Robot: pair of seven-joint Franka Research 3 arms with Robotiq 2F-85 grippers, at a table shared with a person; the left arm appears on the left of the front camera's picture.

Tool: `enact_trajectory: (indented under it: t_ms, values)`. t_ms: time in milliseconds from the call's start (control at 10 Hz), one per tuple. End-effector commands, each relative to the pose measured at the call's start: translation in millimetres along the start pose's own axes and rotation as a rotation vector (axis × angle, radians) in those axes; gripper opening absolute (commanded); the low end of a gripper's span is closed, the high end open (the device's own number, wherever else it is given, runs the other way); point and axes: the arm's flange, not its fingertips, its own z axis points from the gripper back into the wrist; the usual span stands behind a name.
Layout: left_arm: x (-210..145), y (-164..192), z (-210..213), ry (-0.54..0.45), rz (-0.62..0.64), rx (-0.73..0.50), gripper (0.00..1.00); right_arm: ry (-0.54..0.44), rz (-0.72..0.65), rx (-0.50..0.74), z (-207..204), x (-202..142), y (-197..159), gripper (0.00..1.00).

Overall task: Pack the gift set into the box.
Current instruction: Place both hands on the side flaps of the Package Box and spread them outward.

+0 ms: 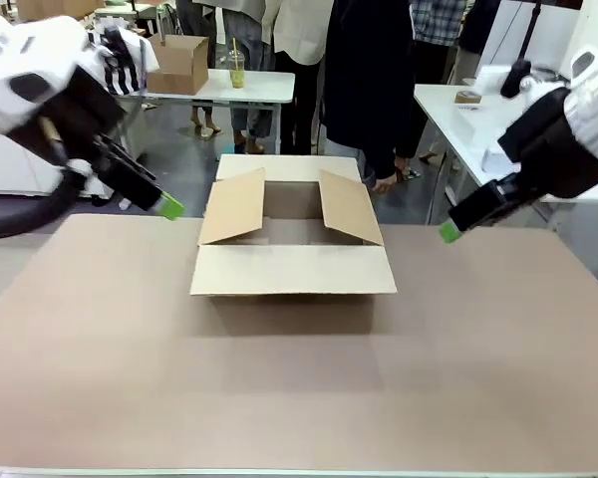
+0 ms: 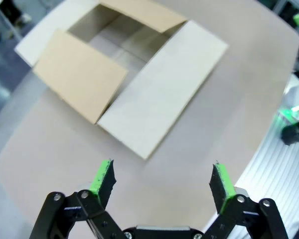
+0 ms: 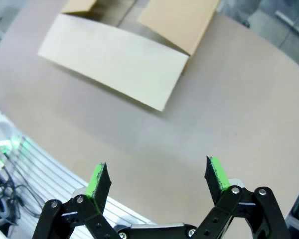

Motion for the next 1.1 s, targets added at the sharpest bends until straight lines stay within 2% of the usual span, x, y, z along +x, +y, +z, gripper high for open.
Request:
enact_trajectory:
  t_ms: [0, 200, 300, 400, 500, 600, 700, 800, 1000]
  values:
    - [-2.1, 13.6, -13.3, 0.03, 0.027, 0.051, 1.0, 0.026, -0.039, 0.007, -14.4, 3.8, -16.1, 1.0]
    - [-2.1, 13.6, -13.3, 0.03, 0.027, 0.051, 1.0, 0.026, -0.039, 0.007, -14.4, 3.8, -16.1, 1.0]
    - [-2.1, 13.6, -13.3, 0.03, 0.027, 0.051, 1.0, 0.008, -0.009, -0.005, -2.2, -0.3, -2.6, 1.0]
    - [-3.8, 9.7, -7.0, 0.027, 0.027, 0.029, 1.0, 0.006, -0.075, 0.269, -3.6, 3.5, -20.4, 1.0]
    - [-6.1, 17.0, 7.0, 0.023, 0.134, -0.21, 1.0, -0.047, -0.25, 0.492, 9.1, 5.0, -37.0, 1.0]
    - [-14.8, 29.9, 21.0, -0.022, 0.256, -0.42, 1.0, -0.057, -0.468, 0.685, 24.3, 0.9, -57.1, 1.0]
    - [-29.1, 45.0, 31.4, -0.08, 0.333, -0.574, 1.0, -0.086, -0.596, 0.795, 34.8, -9.7, -77.5, 1.0]
    - [-44.1, 56.3, 39.2, -0.181, 0.382, -0.732, 1.0, -0.141, -0.653, 0.905, 42.5, -23.4, -95.6, 1.0]
    - [-72.2, 75.1, 40.6, -0.415, 0.541, -0.845, 1.0, -0.22, -0.738, 1.027, 41.9, -48.4, -129.0, 1.0]
